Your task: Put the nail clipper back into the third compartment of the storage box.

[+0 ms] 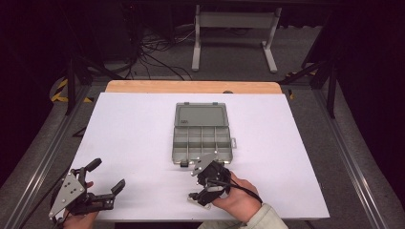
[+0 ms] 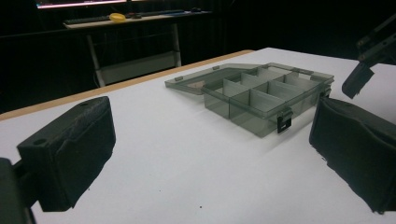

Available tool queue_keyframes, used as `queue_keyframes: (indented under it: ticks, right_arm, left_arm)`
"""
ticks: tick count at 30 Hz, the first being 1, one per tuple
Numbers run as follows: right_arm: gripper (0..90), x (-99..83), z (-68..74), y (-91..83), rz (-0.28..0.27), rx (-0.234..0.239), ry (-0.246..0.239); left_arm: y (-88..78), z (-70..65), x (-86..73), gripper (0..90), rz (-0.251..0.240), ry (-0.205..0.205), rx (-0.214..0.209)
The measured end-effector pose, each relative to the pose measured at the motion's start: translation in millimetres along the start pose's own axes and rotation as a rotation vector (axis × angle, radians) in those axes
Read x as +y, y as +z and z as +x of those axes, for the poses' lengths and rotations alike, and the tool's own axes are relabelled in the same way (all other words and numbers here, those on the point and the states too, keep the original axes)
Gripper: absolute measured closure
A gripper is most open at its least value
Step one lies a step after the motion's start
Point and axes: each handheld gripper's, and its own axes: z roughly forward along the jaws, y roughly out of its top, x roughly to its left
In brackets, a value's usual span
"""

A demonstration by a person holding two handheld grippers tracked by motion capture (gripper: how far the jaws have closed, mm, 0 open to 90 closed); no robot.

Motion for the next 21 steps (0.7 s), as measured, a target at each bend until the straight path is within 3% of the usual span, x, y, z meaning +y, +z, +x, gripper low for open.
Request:
queue_keyframes:
  ticks: [10, 21]
  right_arm:
    - [25.0, -3.2, 10.4, 18.2, 0.042, 0.030, -0.005]
    - [28.1, -5.5, 14.3, 30.2, 0.067, 0.026, -0.009]
  left_arm:
    - [-0.1, -0.1, 0.1, 1.4, 0.000, 0.000, 0.000]
    - [-0.1, 0.0, 0.0, 1.4, 0.000, 0.001, -0.001]
